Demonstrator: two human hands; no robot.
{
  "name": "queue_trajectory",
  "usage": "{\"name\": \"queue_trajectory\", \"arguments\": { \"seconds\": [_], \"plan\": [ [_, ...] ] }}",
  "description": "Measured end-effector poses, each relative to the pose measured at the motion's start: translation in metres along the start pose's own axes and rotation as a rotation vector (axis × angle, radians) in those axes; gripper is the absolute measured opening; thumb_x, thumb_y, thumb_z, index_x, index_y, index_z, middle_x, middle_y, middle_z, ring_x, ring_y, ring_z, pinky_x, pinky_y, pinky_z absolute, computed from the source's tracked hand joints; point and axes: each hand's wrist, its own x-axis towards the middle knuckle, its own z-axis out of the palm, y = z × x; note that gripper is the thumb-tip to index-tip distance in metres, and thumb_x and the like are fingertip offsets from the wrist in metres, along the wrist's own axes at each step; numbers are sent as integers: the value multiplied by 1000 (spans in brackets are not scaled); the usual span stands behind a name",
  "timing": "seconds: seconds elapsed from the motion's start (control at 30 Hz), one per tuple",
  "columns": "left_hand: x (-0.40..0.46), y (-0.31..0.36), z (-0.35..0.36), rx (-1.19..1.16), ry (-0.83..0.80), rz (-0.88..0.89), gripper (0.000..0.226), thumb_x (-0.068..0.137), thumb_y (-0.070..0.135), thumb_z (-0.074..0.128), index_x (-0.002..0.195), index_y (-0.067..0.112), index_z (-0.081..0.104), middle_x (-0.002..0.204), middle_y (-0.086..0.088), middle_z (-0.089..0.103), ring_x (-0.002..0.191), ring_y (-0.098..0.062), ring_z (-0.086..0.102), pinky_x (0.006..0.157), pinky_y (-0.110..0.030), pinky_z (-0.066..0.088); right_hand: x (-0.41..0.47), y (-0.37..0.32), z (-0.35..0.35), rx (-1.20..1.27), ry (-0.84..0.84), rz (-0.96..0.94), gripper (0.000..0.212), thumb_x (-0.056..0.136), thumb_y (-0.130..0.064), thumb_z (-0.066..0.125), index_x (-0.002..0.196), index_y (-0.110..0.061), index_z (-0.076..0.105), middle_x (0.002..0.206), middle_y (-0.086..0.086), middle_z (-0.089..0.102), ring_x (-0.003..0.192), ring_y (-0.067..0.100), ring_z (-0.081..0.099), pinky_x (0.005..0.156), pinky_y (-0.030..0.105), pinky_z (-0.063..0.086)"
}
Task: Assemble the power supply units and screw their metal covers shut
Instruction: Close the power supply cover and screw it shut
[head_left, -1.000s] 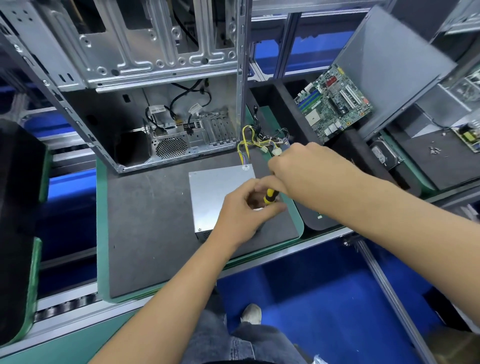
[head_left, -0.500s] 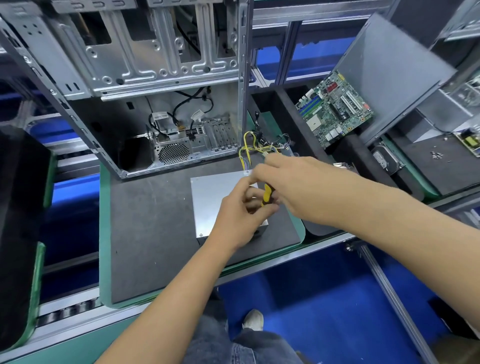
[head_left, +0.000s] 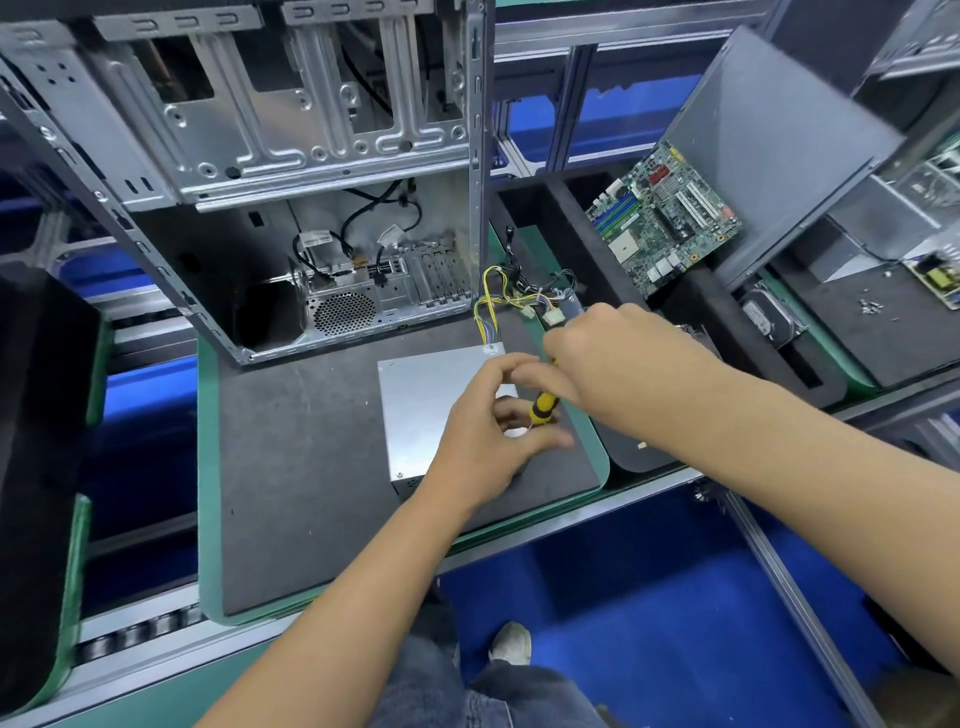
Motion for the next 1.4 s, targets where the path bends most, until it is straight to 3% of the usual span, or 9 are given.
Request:
{"name": "queue_trajectory", "arguments": {
  "seconds": [0.13,0.43,0.63,0.83,0.97,1.13,1.27,1.37,1.4],
  "plan": [
    [2,0,-2,42,59,4,47,78,26,74,106,55,48,92,18,67,73,-8,66,65,-20,49,-6,1,3,316,-121,-115,35,95,-37,60,125,-23,50,115,1,45,96,29,57,78,37,45],
    [0,-1,5,6,40,-28,67,69,8,85,107,50,50,92,8,63,82,-23,68,74,-29,55,0,-3,0,41,-45,-54,39,104,-47,37,109,-15,58,92,8,53,88,31,55,67,33,33],
    [-5,-6,-4,62,24,0,74,70,17,85,125,48,48,102,15,68,97,-9,68,92,-32,54,-7,7,9,347,-23,-95,24,96,-44,54,104,-21,59,93,0,65,88,28,60,73,34,44],
    [-37,-45,-68,222,688,17,26,89,39,66,113,42,57,114,10,62,105,-9,62,94,-33,51,-10,40,88,993,331,614,22,84,-29,71,74,-18,55,65,-5,68,66,9,62,66,22,49],
    [-48,-71,-86,174,535,-340,54,88,51,62,136,31,47,131,9,55,109,9,56,90,-14,45,0,-7,164,1038,226,782,27,91,-29,67,72,-15,53,65,0,63,65,16,57,57,32,40],
    [-53,-81,-81,252,502,-406,18,96,44,59,111,39,67,98,25,70,86,14,61,70,1,41,14,-39,193,882,0,717,29,100,-41,50,83,-22,61,81,-2,63,82,25,55,77,39,48],
    [-52,-75,-73,375,507,-300,29,99,47,47,82,24,52,50,14,38,51,-7,28,48,-16,30,0,-52,178,1332,113,688,40,101,-52,32,99,-18,54,103,4,57,102,6,54,88,22,41],
    [-52,-79,-71,404,534,-280,33,102,45,44,98,12,44,48,14,35,50,-7,27,47,-18,29,-2,-66,172,1458,17,480,22,102,-48,43,115,-50,60,119,-33,56,112,-25,40,96,14,44],
    [-52,-80,-71,408,533,-279,34,102,44,44,97,10,50,48,14,36,50,-7,29,49,-17,31,1,-69,171,1443,27,430,24,101,-43,48,116,-61,52,115,-45,55,111,-26,44,74,-1,35]
  ]
}}
